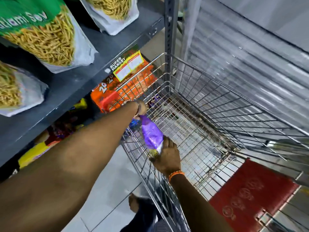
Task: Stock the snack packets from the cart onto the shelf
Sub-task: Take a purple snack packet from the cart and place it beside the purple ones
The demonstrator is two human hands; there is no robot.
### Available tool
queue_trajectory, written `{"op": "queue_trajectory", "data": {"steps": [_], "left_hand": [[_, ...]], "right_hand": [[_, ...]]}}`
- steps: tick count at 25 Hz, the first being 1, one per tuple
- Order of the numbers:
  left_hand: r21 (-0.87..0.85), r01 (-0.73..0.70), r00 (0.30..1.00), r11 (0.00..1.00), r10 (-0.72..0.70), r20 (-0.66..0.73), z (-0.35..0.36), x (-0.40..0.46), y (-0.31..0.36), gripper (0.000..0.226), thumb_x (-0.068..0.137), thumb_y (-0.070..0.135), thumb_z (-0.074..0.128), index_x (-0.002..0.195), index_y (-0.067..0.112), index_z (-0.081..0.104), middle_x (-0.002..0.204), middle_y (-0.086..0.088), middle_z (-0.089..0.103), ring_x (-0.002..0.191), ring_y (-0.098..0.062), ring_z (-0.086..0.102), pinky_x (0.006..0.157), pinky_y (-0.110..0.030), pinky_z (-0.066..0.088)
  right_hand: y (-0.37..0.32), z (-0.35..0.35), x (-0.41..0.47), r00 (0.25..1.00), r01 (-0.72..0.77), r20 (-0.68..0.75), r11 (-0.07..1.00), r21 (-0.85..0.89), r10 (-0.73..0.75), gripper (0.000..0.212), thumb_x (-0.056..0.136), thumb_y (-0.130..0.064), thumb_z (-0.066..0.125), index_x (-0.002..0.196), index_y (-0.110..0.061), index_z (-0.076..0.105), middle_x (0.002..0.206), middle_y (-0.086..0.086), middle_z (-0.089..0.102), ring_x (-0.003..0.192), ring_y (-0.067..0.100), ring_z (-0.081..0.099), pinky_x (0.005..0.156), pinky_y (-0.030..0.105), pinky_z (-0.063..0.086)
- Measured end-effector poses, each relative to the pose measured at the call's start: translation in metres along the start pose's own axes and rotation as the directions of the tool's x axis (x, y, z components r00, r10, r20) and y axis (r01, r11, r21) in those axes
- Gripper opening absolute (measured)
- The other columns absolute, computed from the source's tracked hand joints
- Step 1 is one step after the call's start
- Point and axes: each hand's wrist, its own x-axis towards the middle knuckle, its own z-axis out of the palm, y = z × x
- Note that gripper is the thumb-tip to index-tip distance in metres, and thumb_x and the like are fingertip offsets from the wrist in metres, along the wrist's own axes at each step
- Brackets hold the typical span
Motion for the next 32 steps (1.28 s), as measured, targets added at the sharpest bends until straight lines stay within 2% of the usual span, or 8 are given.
{"op": "queue_trajectory", "data": {"steps": [4,7,9,14,17,22,26,32], "left_hand": [[-0.566,0.027,1.000,0.824,-0.018,0.022,0.000,-0.018,0.018,0.027,0.101,0.002,0.038,0.075,0.005,0.046,0.065,-0.007,0.059,0.028,-0.005,0.055,0.044,-0.017,0.050],[-0.815,-0.028,0.996,0.579,0.082,0.024,0.007,-0.032,0.024,0.021,0.100,-0.002,0.040,0.083,0.002,0.053,0.079,-0.007,0.057,0.056,-0.009,0.063,0.048,-0.015,0.053],[-0.898,-0.160,0.985,0.411,0.131,-0.115,0.009,-0.045,0.026,0.019,0.097,-0.005,0.044,0.105,0.000,0.060,0.081,-0.008,0.060,0.070,-0.013,0.060,0.056,-0.016,0.054],[-0.875,-0.327,0.941,0.358,0.040,-0.336,0.024,-0.078,0.020,0.036,0.077,0.008,0.078,0.111,0.005,0.065,0.096,-0.005,0.071,0.080,-0.014,0.061,0.062,-0.016,0.048],[-0.954,-0.282,0.941,0.101,0.225,-0.254,0.032,-0.125,0.023,0.039,0.079,0.030,0.077,0.114,0.014,0.070,0.109,0.000,0.076,0.092,-0.010,0.070,0.094,-0.030,0.053],[-0.900,-0.321,0.802,-0.295,0.421,-0.424,0.028,-0.208,0.013,0.080,0.048,0.045,0.089,0.118,0.015,0.066,0.100,-0.005,0.078,0.082,-0.016,0.075,0.077,-0.036,0.062],[-0.749,-0.516,0.752,-0.416,0.199,-0.629,0.011,-0.263,-0.034,0.041,0.071,0.025,0.082,0.109,0.018,0.069,0.097,-0.004,0.078,0.079,-0.018,0.075,0.075,-0.041,0.061],[-0.657,-0.617,0.762,-0.432,-0.122,-0.636,-0.001,-0.323,-0.171,0.083,0.062,0.032,0.086,0.133,0.008,0.051,0.116,-0.014,0.073,0.098,-0.028,0.073,0.083,-0.051,0.059]], "right_hand": [[0.012,-0.012,0.001,0.989,-0.147,0.016,0.966,0.213,0.147,0.088,0.065,-0.034,0.083,0.140,-0.012,0.041,0.121,0.012,0.065,0.102,0.030,0.064,0.084,0.034,0.056],[0.033,-0.031,0.007,0.975,-0.223,0.084,0.885,0.409,0.207,0.066,0.064,-0.026,0.089,0.121,-0.016,0.056,0.099,0.000,0.072,0.083,0.020,0.068,0.072,0.020,0.054],[0.049,-0.046,0.011,0.958,-0.284,0.179,0.818,0.501,0.222,0.060,0.063,-0.020,0.091,0.115,-0.018,0.062,0.103,-0.001,0.073,0.093,0.020,0.070,0.083,0.023,0.057],[0.063,-0.111,0.001,0.958,-0.259,0.273,0.655,0.710,0.083,0.069,0.051,0.000,0.096,0.113,-0.005,0.066,0.104,0.008,0.079,0.100,0.030,0.074,0.085,0.038,0.062],[0.045,-0.167,-0.016,0.984,-0.133,0.173,0.498,0.857,-0.034,0.061,0.053,0.025,0.082,0.100,-0.013,0.073,0.096,0.008,0.079,0.086,0.028,0.075,0.080,0.045,0.063],[-0.016,-0.241,-0.041,0.933,0.006,0.132,0.382,0.924,-0.335,0.074,0.055,0.038,0.068,0.114,-0.007,0.070,0.101,0.011,0.078,0.088,0.028,0.075,0.077,0.042,0.062],[-0.079,-0.256,-0.063,0.871,0.074,0.140,0.408,0.910,-0.471,0.065,0.053,0.020,0.080,0.111,-0.008,0.072,0.112,0.024,0.073,0.100,0.039,0.070,0.091,0.060,0.056],[-0.209,-0.218,-0.084,0.746,0.137,0.267,0.534,0.834,-0.609,0.071,0.049,0.009,0.086,0.116,-0.008,0.068,0.113,0.013,0.076,0.102,0.031,0.071,0.094,0.051,0.056]]}}
